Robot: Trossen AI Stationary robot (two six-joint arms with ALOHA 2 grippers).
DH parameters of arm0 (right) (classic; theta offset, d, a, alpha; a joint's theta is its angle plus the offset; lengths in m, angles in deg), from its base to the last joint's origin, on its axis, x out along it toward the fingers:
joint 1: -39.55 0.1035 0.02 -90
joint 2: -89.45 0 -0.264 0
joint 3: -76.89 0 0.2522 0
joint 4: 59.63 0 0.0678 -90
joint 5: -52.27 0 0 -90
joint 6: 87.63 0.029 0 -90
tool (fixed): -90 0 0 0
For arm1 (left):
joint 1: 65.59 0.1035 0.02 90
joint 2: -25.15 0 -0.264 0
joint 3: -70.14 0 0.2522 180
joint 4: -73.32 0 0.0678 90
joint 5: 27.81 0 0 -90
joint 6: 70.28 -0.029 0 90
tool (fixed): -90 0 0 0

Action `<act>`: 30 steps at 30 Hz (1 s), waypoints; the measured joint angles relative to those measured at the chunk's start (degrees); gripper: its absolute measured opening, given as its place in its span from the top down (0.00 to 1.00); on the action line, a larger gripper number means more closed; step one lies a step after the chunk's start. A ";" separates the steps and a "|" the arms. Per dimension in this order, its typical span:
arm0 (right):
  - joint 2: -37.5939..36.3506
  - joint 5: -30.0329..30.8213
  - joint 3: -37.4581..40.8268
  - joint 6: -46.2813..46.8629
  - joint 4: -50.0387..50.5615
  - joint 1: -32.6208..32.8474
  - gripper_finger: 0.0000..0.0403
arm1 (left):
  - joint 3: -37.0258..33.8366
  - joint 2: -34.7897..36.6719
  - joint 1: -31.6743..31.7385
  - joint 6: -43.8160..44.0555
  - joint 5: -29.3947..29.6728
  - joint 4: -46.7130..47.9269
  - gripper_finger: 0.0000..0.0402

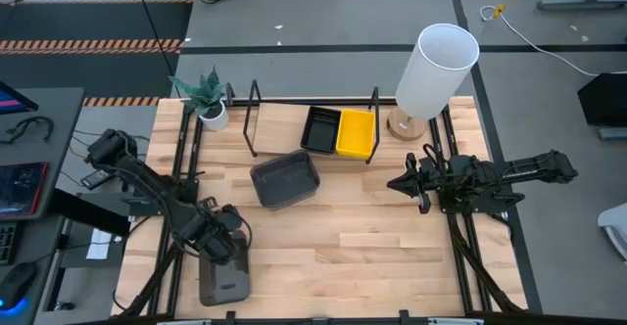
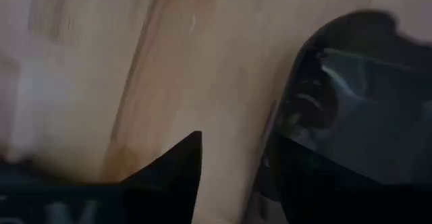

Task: Stack baskets on shelf by color
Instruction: Stack the bottom transparent black bin on top of the top transparent black bin

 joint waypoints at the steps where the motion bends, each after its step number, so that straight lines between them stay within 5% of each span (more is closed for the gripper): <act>1: 0.00 0.02 0.00 0.00 0.00 0.00 0.94 | -0.83 -0.03 0.33 -1.95 0.64 -0.86 0.58; 16: 0.00 0.02 0.02 0.00 0.02 0.00 0.94 | -1.97 -1.19 3.21 -48.48 8.31 -29.13 0.68; 25: 0.00 0.00 0.00 0.00 0.00 0.00 0.94 | 6.03 -1.03 4.78 -28.67 10.48 -20.62 0.71; 30: 0.00 0.01 0.00 0.00 0.02 0.00 0.94 | 10.37 -1.01 4.74 -2.59 4.33 -3.22 0.71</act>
